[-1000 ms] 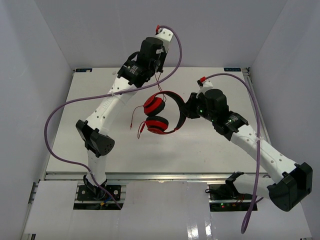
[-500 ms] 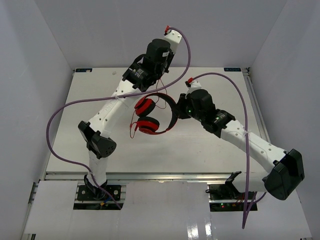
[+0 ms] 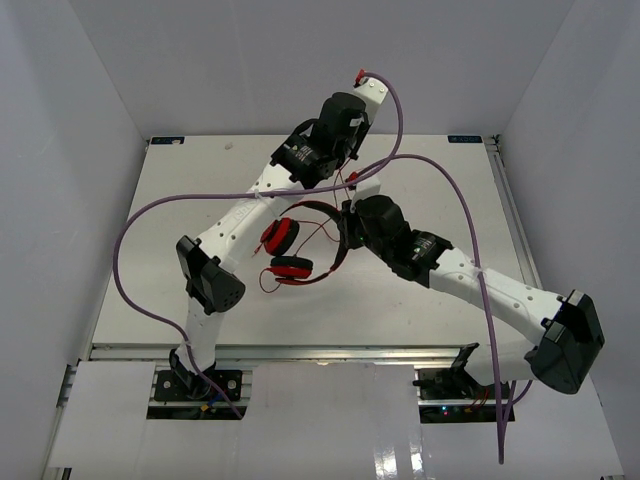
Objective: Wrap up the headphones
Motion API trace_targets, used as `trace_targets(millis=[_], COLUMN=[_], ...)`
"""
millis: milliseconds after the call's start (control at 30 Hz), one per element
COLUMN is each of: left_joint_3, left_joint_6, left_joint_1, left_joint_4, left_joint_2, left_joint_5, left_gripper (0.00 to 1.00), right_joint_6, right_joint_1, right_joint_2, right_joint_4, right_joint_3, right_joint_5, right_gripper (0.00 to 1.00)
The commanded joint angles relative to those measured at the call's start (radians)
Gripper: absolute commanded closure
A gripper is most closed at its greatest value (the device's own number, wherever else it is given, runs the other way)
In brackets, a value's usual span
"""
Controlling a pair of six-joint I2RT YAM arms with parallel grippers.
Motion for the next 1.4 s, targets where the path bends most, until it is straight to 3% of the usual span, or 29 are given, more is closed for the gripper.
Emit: trace_targets(millis=[0, 500, 867, 1367], left_joint_3=[0.064, 0.135, 0.129, 0.079], left_joint_6=[-0.048, -0.206, -0.250, -0.280], left_joint_1=[0.002, 0.002, 0.002, 0.002], left_joint_4=[0.021, 0.104, 0.160, 0.178], left_joint_2=[0.014, 0.010, -0.061, -0.145], left_joint_5=[0.015, 0.178, 0.205, 0.206], left_gripper=[1.00, 1.00, 1.00, 1.00], right_joint_6=[-0.050, -0.127, -0.169, -0.113], right_joint_1=[0.031, 0.089, 0.087, -0.035], right_joint_2=[-0.073, -0.044, -0.013, -0.006], right_joint_4=[0.172, 0.233, 0.245, 0.173], right_joint_3=[-0.033, -0.154, -0.214, -0.187], right_joint_5=[0.072, 0.095, 0.103, 0.047], right_gripper=[0.92, 0.92, 0.92, 0.92])
